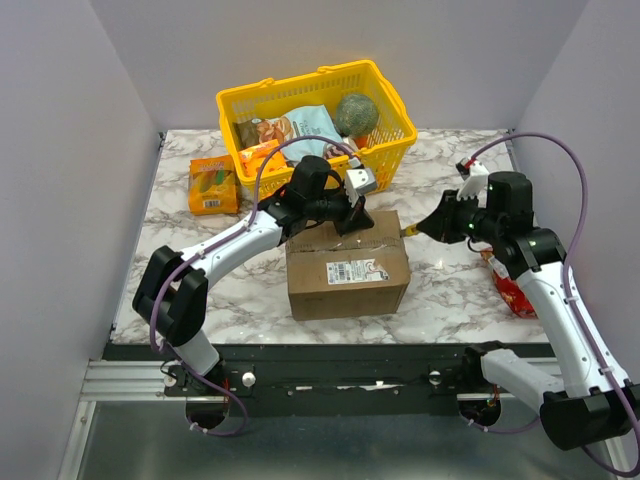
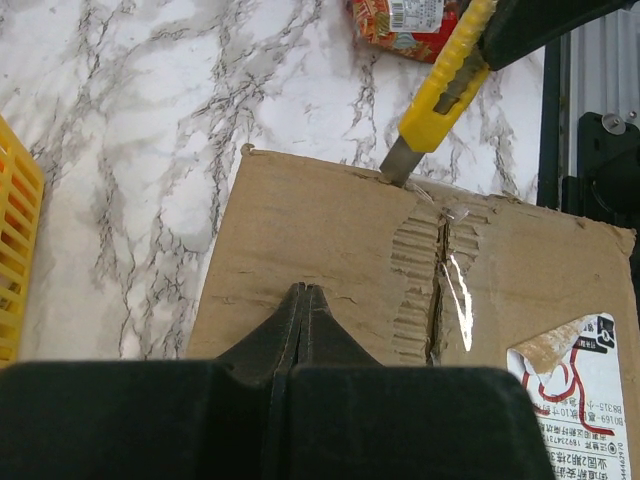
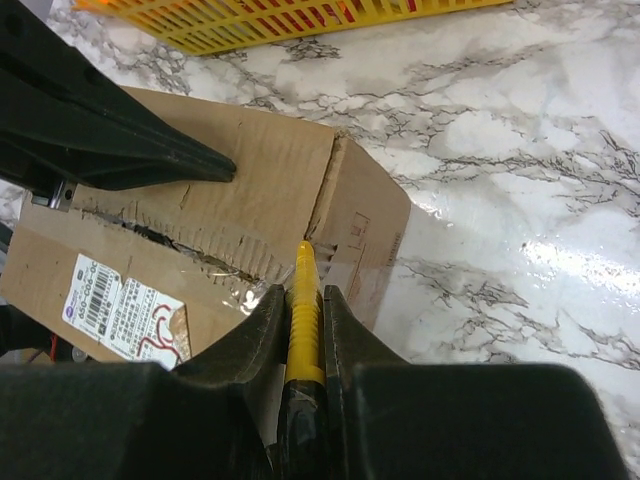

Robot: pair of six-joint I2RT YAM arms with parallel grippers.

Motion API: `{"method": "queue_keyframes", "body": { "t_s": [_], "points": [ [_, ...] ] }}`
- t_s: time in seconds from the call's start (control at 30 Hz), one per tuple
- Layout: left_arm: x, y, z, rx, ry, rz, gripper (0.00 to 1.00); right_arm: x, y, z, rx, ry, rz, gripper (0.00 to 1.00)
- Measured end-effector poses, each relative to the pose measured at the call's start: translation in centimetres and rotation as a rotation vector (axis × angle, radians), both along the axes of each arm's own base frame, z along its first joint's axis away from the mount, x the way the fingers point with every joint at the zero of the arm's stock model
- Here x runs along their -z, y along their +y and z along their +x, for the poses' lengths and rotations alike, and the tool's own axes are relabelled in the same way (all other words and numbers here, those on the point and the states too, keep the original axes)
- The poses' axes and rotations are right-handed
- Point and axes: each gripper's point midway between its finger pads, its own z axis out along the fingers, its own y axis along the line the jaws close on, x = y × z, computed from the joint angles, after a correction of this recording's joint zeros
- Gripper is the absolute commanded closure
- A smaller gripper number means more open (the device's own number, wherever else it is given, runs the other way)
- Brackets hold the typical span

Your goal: Unpack the express box

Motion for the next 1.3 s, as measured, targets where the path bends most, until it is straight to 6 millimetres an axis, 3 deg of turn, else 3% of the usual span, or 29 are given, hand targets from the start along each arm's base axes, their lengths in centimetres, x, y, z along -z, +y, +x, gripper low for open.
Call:
{"method": "queue_keyframes", "body": {
  "t_s": [0.7, 1.2, 1.3],
  "points": [
    [0.1, -0.1, 0.4, -0.018, -0.030, 0.014, 1.00, -0.5, 0.2, -4.0, -0.113, 0.053, -0.024, 1.00],
    [0.1, -0.1, 1.6, -0.051, -0.064, 0.024, 1.00, -0.8, -0.4, -9.0, -0.197, 0.165, -0.061, 0.99],
    [-0.1, -0.2, 1.3, -0.034, -0.053, 0.024, 0.90, -1.7, -0.9, -8.5, -0.183, 0.125, -0.092, 1.00]
  ]
}}
